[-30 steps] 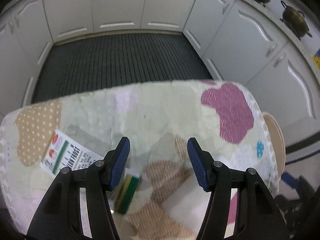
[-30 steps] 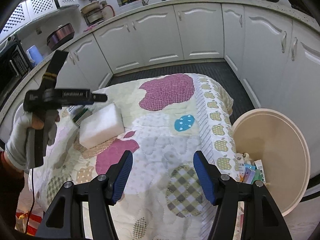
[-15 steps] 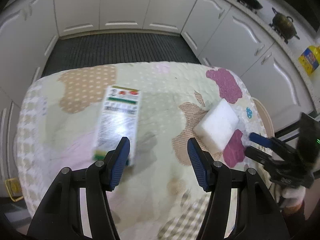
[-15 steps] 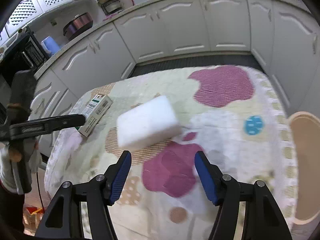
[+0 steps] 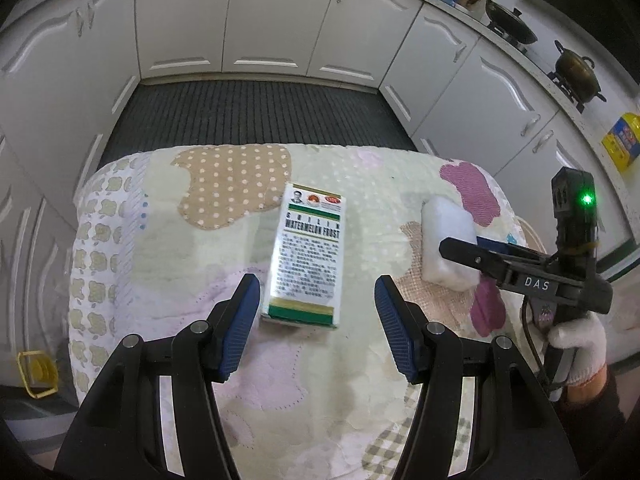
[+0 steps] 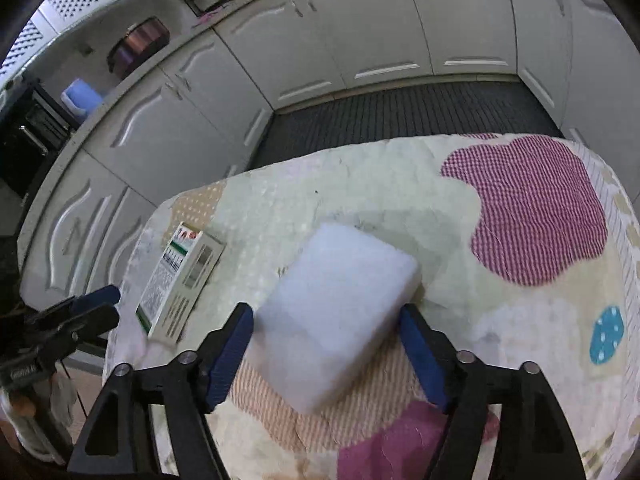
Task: Collect trash
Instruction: 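Grasp the white sponge with the right tool while the left tool grasps the Watermelon Frost box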
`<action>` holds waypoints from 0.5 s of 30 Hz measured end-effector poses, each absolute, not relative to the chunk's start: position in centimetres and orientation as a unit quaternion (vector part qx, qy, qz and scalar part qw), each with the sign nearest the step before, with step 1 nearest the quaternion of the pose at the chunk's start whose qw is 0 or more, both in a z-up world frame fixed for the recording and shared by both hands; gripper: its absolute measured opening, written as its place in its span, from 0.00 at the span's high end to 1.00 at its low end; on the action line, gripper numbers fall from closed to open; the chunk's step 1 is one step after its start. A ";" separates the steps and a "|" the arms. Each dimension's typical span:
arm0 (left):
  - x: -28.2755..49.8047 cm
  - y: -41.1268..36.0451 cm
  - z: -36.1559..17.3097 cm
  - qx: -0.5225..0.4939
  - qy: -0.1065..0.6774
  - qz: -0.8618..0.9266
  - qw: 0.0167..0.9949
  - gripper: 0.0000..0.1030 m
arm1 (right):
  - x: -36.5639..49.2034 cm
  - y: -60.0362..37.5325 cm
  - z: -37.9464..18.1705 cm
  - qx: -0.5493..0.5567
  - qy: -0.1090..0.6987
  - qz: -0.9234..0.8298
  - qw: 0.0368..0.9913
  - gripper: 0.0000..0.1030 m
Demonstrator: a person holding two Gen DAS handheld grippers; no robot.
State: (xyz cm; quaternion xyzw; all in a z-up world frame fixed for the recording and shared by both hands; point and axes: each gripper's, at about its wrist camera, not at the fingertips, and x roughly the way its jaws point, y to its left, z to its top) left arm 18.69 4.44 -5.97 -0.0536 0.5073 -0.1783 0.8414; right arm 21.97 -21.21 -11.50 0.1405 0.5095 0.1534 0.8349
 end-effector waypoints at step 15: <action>21.3 0.7 -9.6 0.031 0.515 -0.121 0.848 0.40 | 21.1 -18.9 -11.6 0.068 0.498 0.117 0.857 0.33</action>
